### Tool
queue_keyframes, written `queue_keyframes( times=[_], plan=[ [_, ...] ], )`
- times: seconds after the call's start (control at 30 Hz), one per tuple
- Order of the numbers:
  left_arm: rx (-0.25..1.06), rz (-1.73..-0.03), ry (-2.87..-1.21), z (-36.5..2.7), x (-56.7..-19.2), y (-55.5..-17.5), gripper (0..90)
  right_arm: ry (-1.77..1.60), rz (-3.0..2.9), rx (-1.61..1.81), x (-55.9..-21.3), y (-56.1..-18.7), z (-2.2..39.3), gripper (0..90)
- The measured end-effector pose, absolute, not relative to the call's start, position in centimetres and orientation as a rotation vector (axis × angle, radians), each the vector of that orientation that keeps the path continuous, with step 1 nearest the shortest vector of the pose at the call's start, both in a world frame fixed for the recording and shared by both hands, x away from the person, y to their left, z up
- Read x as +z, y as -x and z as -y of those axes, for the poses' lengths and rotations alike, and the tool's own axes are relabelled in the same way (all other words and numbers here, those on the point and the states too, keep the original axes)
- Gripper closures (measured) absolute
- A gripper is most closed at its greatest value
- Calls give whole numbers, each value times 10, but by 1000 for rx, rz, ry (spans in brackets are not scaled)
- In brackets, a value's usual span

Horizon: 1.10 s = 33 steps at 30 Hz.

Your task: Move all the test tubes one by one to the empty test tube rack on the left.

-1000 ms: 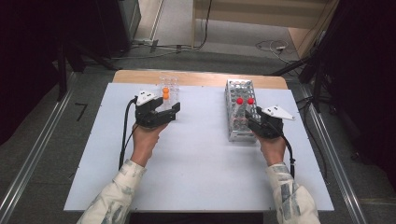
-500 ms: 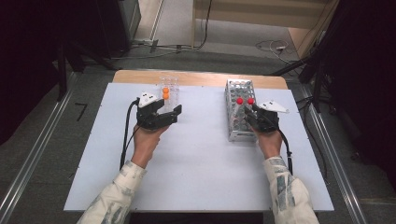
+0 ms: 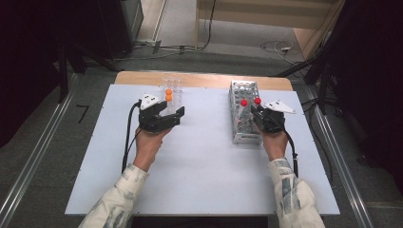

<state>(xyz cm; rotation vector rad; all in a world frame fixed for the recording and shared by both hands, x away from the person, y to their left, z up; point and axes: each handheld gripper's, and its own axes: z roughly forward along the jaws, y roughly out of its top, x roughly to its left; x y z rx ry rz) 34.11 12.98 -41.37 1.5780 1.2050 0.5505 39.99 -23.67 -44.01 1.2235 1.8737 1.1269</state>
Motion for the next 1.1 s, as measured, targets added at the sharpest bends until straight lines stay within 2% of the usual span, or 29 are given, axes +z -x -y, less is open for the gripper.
queue_keyframes(
  times=[0.37,0.77,1.1],
  plan=[
    [541,-1196,-1579,-130,-411,-338,270,-1163,-1825,1188,-402,-380,238,713],
    [517,-1169,-1569,-126,-407,-333,272,-1126,-1895,1252,-398,-355,230,713],
    [489,-1120,-1560,-120,-399,-325,286,-1030,-1994,1310,-400,-342,195,713]
  ],
)
